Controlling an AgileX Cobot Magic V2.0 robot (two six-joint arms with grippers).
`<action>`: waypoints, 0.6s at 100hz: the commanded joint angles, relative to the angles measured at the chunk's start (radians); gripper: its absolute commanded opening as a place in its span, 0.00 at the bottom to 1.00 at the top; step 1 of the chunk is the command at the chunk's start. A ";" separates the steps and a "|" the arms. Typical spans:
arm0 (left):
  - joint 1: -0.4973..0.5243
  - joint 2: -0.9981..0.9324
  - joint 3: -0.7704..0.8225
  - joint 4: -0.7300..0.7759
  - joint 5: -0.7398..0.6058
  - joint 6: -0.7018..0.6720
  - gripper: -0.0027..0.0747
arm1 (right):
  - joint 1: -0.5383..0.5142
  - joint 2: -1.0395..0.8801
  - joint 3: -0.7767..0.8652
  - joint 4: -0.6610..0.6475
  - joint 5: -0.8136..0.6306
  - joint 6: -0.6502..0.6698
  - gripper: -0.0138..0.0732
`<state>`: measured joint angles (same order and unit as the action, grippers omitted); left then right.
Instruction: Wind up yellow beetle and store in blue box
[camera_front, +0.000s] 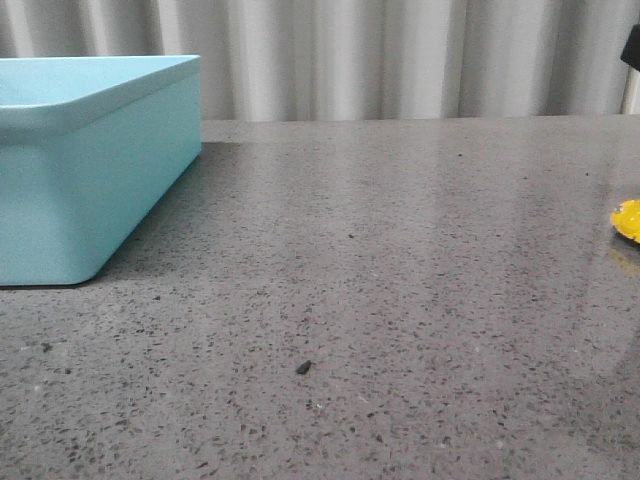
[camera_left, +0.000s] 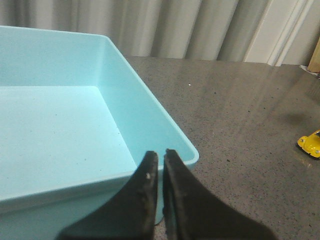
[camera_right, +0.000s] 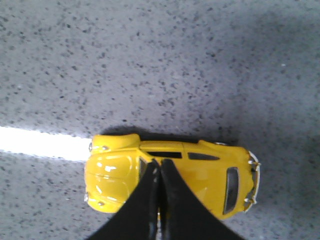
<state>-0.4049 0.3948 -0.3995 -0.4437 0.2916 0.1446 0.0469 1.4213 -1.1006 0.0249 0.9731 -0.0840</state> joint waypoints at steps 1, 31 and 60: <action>0.000 0.014 -0.037 -0.016 -0.076 0.001 0.01 | -0.024 -0.007 -0.006 -0.051 0.059 -0.006 0.10; 0.000 0.014 -0.037 -0.016 -0.076 0.001 0.01 | -0.132 -0.007 -0.006 -0.125 0.069 0.048 0.10; 0.000 0.014 -0.037 -0.016 -0.074 0.001 0.01 | -0.057 -0.102 -0.062 -0.083 -0.012 0.046 0.10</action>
<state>-0.4049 0.3948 -0.3995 -0.4437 0.2916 0.1462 -0.0428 1.4000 -1.1027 -0.0691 1.0024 -0.0382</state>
